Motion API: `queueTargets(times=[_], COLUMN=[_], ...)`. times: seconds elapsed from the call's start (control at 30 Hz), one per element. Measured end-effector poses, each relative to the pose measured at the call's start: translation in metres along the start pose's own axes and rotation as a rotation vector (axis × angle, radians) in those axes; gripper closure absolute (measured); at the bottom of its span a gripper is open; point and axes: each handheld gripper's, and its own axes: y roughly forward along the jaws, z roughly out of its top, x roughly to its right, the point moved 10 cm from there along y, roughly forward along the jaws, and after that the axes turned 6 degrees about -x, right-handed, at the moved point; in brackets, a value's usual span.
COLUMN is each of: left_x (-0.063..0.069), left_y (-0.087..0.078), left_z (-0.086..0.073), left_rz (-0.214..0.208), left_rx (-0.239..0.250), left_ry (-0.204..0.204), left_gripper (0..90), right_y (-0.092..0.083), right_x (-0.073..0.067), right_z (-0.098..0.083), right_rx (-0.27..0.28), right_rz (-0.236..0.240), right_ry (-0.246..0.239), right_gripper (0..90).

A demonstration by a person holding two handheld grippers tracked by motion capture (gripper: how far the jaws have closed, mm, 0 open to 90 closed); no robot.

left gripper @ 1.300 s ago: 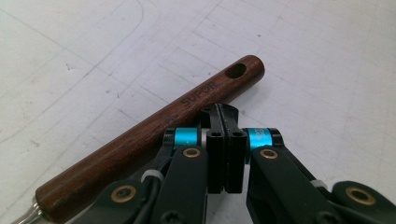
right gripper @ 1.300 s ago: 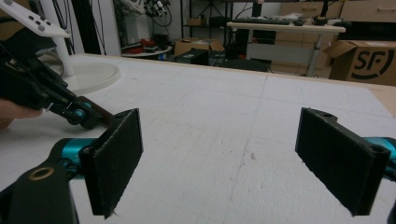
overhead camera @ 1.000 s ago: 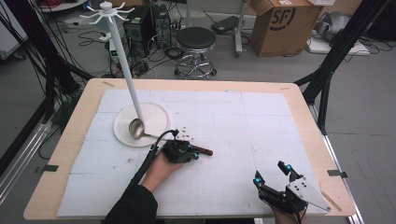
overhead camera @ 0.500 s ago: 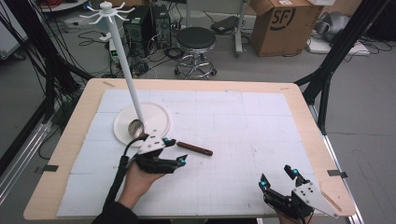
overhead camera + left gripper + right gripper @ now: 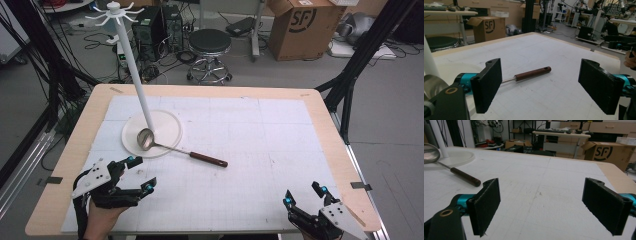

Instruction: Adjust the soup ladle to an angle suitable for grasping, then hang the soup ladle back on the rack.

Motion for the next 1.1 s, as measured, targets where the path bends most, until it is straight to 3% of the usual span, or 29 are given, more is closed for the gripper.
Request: queueTargets(times=[0.3, 0.53, 0.67, 0.73, 0.8, 0.87, 1.0, 1.1], left_x=[0.004, 0.007, 0.001, 0.000, -0.001, -0.002, -0.003, -0.004], left_y=[0.011, 0.013, 0.023, 0.032, 0.047, 0.057, 0.075, 0.089], left_z=[-0.015, -0.011, 0.005, 0.009, 0.010, 0.013, 0.022, 0.023], left_rz=[-0.002, -0.021, -0.052, -0.080, -0.134, -0.155, -0.172, -0.166], left_rx=[-0.046, -0.041, -0.074, -0.117, -0.193, -0.214, -0.242, -0.296], left_ry=[0.019, 0.025, 0.070, 0.105, 0.136, 0.160, 0.206, 0.257], left_gripper=[20.7, 22.7, 23.4, 25.1, 25.6, 25.9, 26.2, 26.5], right_y=[0.001, 0.001, 0.002, 0.002, 0.003, 0.004, 0.003, 0.003], right_x=[-0.003, -0.004, -0.003, -0.003, -0.002, -0.002, -0.001, -0.001], right_z=[0.001, 0.001, -0.001, -0.002, -0.002, -0.002, -0.002, -0.002], right_rx=[0.001, -0.001, -0.009, -0.011, -0.012, -0.014, -0.012, -0.010], right_rz=[0.012, 0.014, 0.015, 0.012, 0.011, 0.009, 0.007, 0.012], right_ry=[-0.010, -0.011, -0.010, -0.007, -0.007, -0.007, -0.002, -0.004], right_gripper=[14.3, 14.3, 14.3, 14.2, 14.3, 14.3, 14.3, 14.3])
